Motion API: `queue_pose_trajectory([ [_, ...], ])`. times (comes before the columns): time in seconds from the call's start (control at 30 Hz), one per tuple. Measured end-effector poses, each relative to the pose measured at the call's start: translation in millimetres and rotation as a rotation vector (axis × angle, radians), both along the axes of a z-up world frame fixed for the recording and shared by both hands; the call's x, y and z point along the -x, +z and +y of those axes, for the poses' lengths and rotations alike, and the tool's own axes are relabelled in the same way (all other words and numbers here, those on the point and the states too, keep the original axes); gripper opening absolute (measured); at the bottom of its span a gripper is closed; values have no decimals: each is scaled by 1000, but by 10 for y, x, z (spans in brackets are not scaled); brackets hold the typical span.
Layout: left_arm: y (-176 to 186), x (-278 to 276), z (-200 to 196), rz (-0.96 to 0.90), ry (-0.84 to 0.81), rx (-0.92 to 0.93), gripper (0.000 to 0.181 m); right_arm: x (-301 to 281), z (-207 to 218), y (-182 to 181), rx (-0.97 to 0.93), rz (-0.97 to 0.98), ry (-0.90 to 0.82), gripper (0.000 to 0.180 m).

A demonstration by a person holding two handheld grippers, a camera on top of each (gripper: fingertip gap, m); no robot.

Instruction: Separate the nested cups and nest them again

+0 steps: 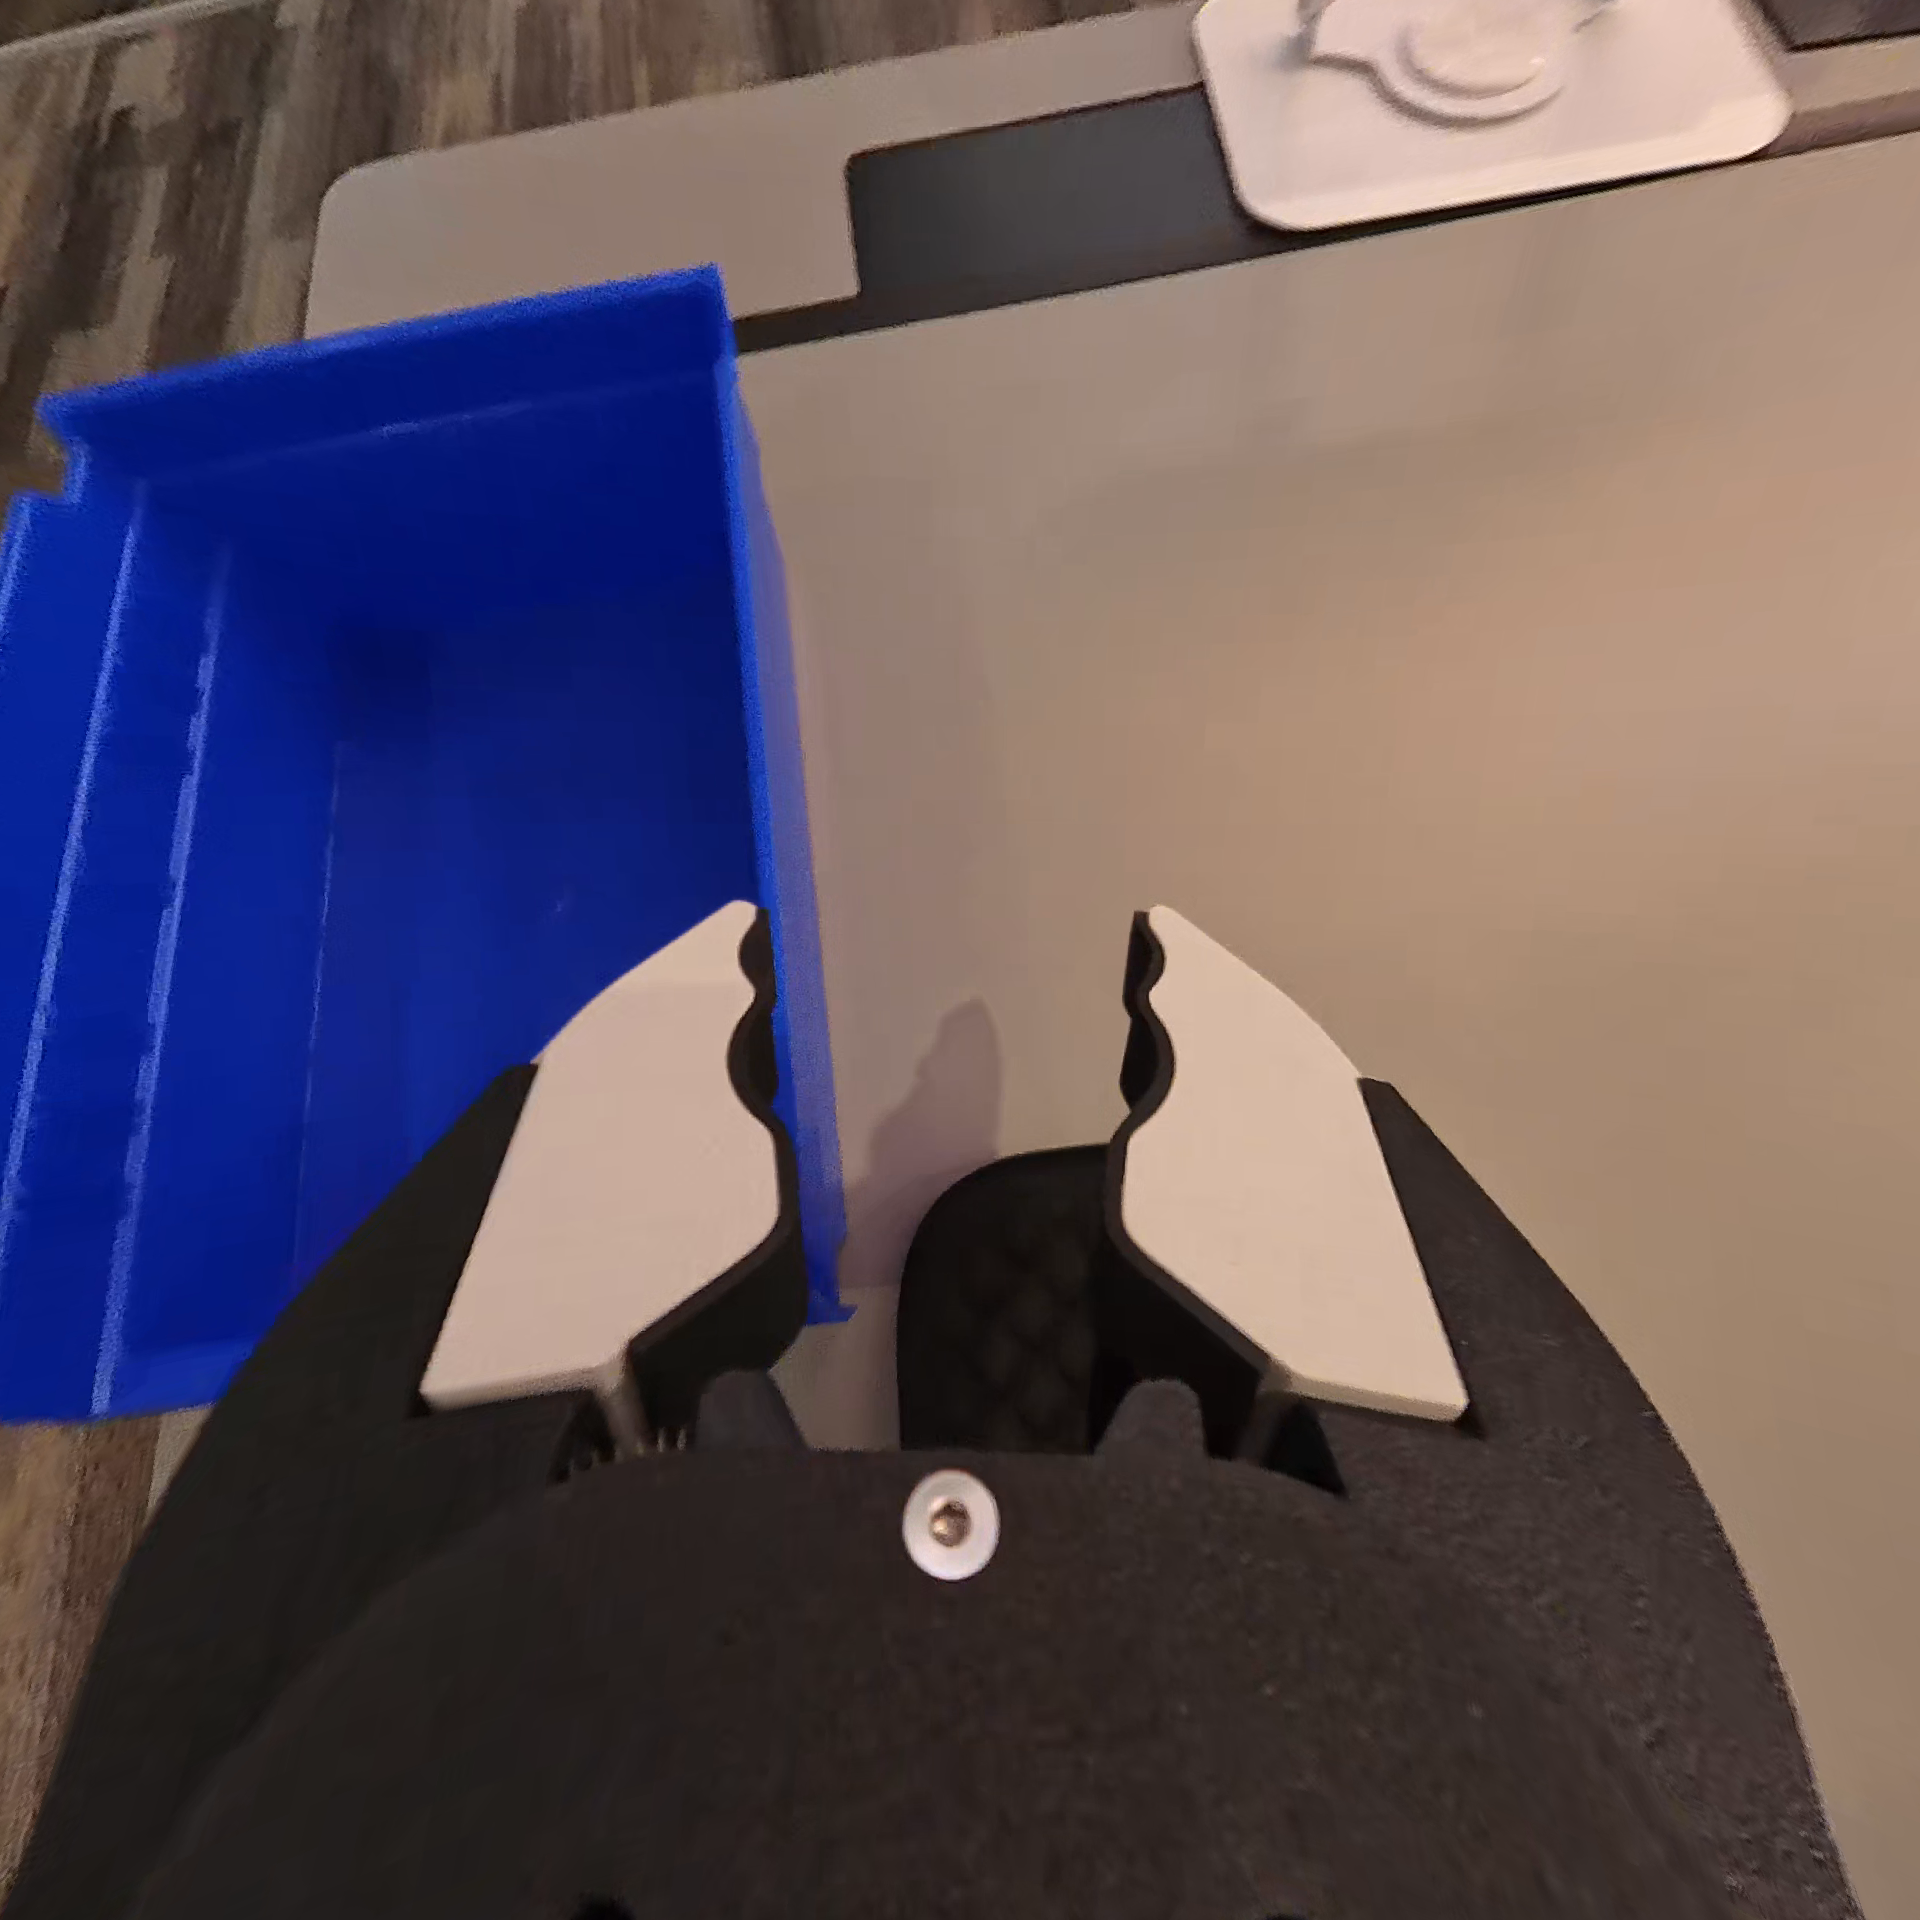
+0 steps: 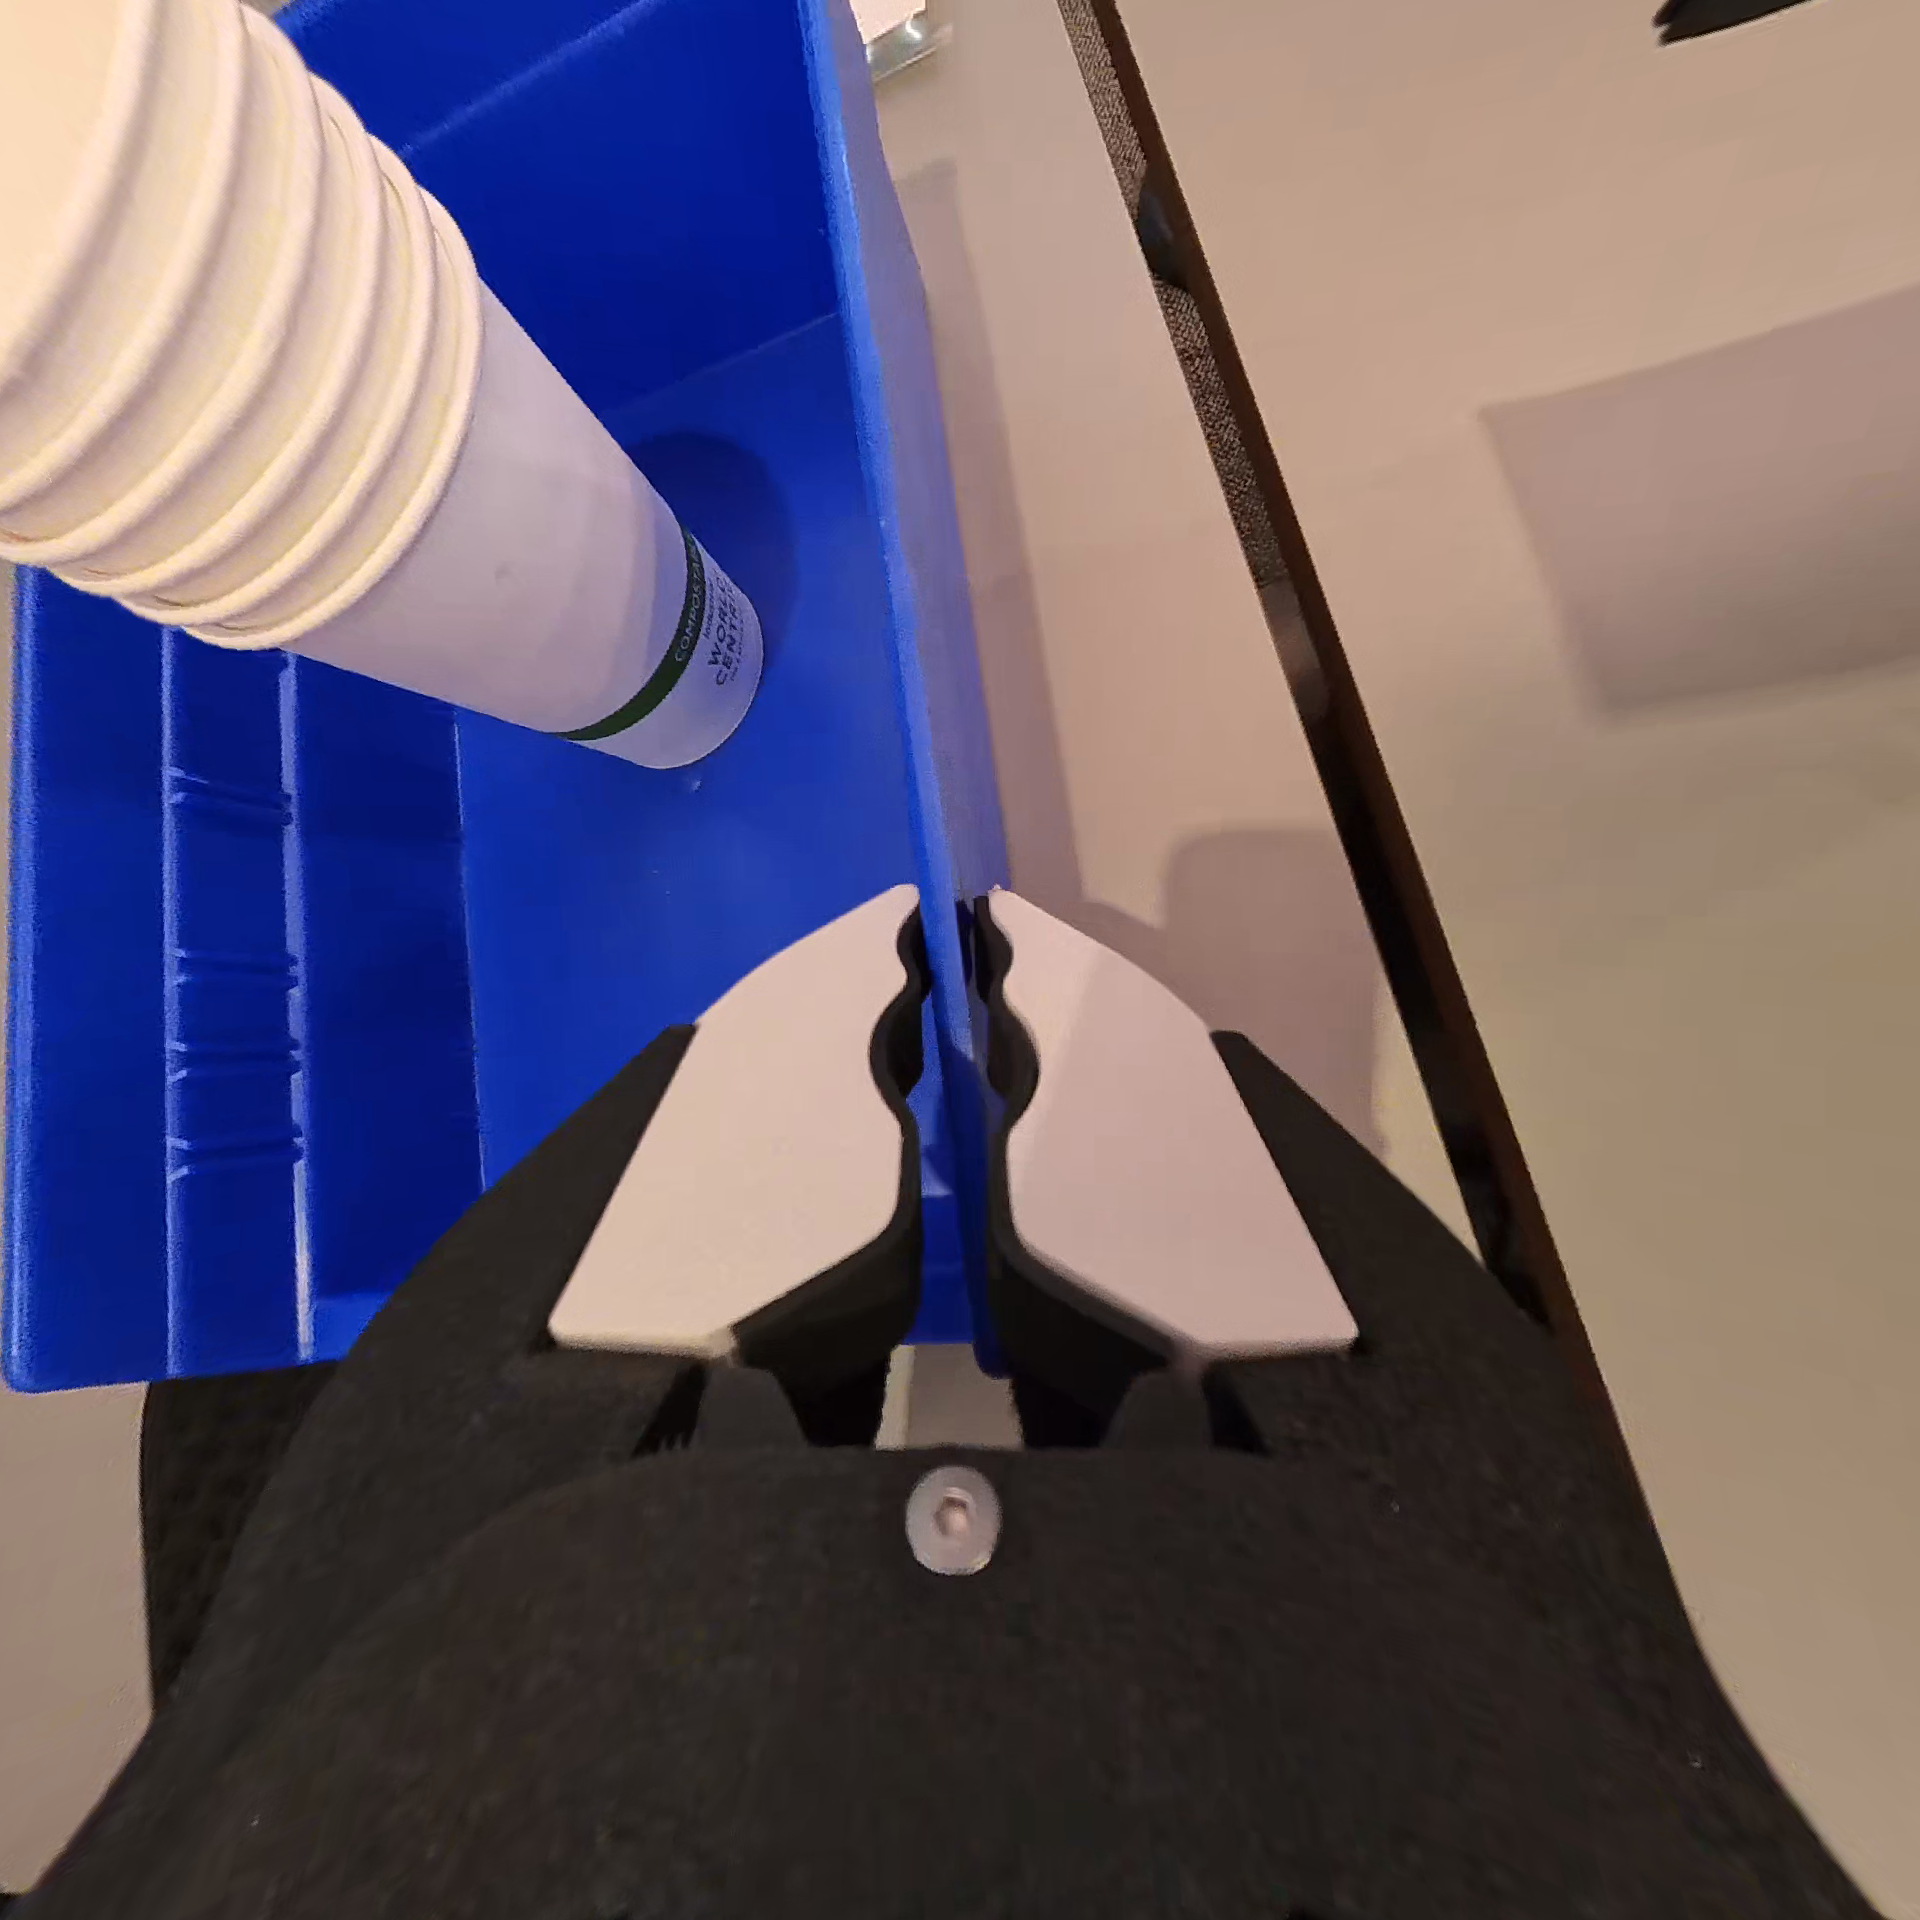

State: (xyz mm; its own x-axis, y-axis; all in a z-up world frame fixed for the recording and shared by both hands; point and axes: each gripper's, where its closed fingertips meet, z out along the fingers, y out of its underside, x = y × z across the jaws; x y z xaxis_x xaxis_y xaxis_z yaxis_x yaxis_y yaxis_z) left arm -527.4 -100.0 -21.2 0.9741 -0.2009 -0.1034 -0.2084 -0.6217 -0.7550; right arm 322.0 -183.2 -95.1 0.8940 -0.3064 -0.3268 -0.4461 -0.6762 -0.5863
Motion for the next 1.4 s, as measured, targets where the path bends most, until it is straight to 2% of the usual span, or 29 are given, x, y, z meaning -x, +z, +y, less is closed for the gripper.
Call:
queue_pose_trajectory([
  [0.13, -141, 139, -57, -32, 71, 24, 62, 34, 10, -96, 38, -5, 31, 9],
  [0.3, -398, 425, -55, 32, 168, 76, 59, 96, -2, -94, 67, -29, 74, 7],
  [0.37, -500, 478, -25, -3, 187, 101, 53, 112, 9, -93, 68, -30, 83, 7],
  [0.4, -551, 496, -9, -17, 191, 115, 44, 117, 16, -93, 66, -25, 82, 8],
  [0.5, -712, 504, 45, -33, 172, 154, 6, 120, 23, -91, 64, -16, 75, 8],
  [0.73, -725, 375, 273, 45, 165, 149, 4, 121, 31, -89, 68, -12, 67, 8],
  [0.97, -732, -238, 372, 154, 104, 127, 5, 123, 40, -85, 64, -13, 71, 8],
  [1.27, -747, -1404, 83, 228, -85, 116, 6, 217, 53, -80, 127, -10, 90, 8],
  [1.4, -750, -1839, -85, 272, -160, 89, 7, 199, 236, 141, 78, -14, 57, 23],
])
